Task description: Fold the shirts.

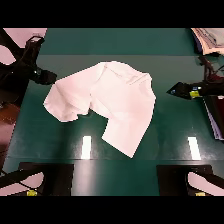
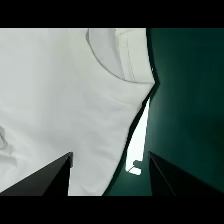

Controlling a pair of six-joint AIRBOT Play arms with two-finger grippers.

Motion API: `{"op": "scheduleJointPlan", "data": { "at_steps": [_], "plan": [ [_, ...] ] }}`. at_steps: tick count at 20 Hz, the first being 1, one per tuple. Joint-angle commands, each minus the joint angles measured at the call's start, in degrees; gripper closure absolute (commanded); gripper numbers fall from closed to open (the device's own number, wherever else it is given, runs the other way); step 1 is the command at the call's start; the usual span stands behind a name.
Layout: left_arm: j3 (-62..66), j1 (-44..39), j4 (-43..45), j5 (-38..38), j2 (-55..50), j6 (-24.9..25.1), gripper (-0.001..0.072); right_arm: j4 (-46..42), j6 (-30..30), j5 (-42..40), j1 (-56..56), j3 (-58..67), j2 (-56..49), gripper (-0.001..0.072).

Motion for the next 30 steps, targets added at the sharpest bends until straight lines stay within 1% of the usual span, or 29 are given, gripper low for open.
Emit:
{"op": "scheduleJointPlan", "data": {
  "at_steps": [1,3,6,11,12,14,15,16,17,19,20,22,23,25,27,29,30],
  "plan": [
    [-0.70,1.16,-2.62,-0.24,0.04,0.13,0.0684,4.87,-1.18,-3.45,0.35,0.07,-8.11,0.0154],
    [-0.70,1.16,-3.41,0.22,0.04,0.13,0.0684,4.83,-1.16,-4.35,1.20,0.55,-12.76,0.0156],
    [-0.70,1.16,-3.61,1.29,0.04,0.13,0.0684,4.83,-1.14,-2.36,3.96,2.78,-18.73,0.0157],
    [-0.70,1.16,-3.61,1.73,0.04,0.13,0.0684,4.33,-0.85,-2.27,8.04,4.79,-23.54,0.0161],
    [-0.70,1.16,-3.61,1.79,0.04,0.13,0.0684,4.35,-0.87,-2.54,8.39,4.81,-23.52,0.0241],
    [-0.70,1.16,-3.69,2.21,0.04,0.09,0.0684,4.33,-1.27,-2.78,8.96,5.29,-23.45,0.0536],
    [-0.70,1.16,-4.37,1.97,0.07,0.09,0.0684,4.17,-1.70,-2.36,9.20,5.88,-23.32,0.0697],
    [-0.66,1.18,-5.60,0.48,0.24,0.13,0.0684,3.45,-1.92,-1.51,9.14,6.60,-22.58,0.0698],
    [-0.07,1.18,-5.79,-2.78,0.31,0.22,0.0684,0.72,-1.81,0.15,8.66,7.39,-21.09,0.0699],
    [2.10,1.18,-5.86,-11.26,1.09,2.80,0.0684,-8.22,-0.31,6.38,6.47,8.85,-16.13,0.0700],
    [2.51,1.18,-6.47,-12.13,2.49,3.19,0.0684,-13.46,-0.33,10.93,4.70,9.46,-13.03,0.0700],
    [2.56,1.18,-7.19,-9.44,5.84,3.17,0.0685,-21.53,-0.31,17.44,0.52,10.16,-7.17,0.0700],
    [2.71,1.18,-7.65,-8.17,6.43,3.17,0.0684,-23.19,-0.33,18.64,-2.32,10.27,-4.35,0.0700],
    [2.75,1.16,-9.09,-5.01,5.90,3.15,0.0685,-20.70,-0.39,17.81,-7.98,10.27,-0.66,0.0700],
    [2.75,1.16,-13.38,-1.86,3.04,3.19,0.0684,-16.92,-0.44,17.66,-11.37,10.27,0.42,0.0700],
    [2.78,1.16,-17.92,3.06,-0.90,3.19,0.0684,-15.04,-0.42,17.62,-12.07,10.25,0.35,0.0700],
    [2.78,1.16,-20.06,6.80,-3.02,3.17,0.0683,-14.56,-0.39,16.72,-11.85,10.27,0.35,0.0699]
  ]
}}
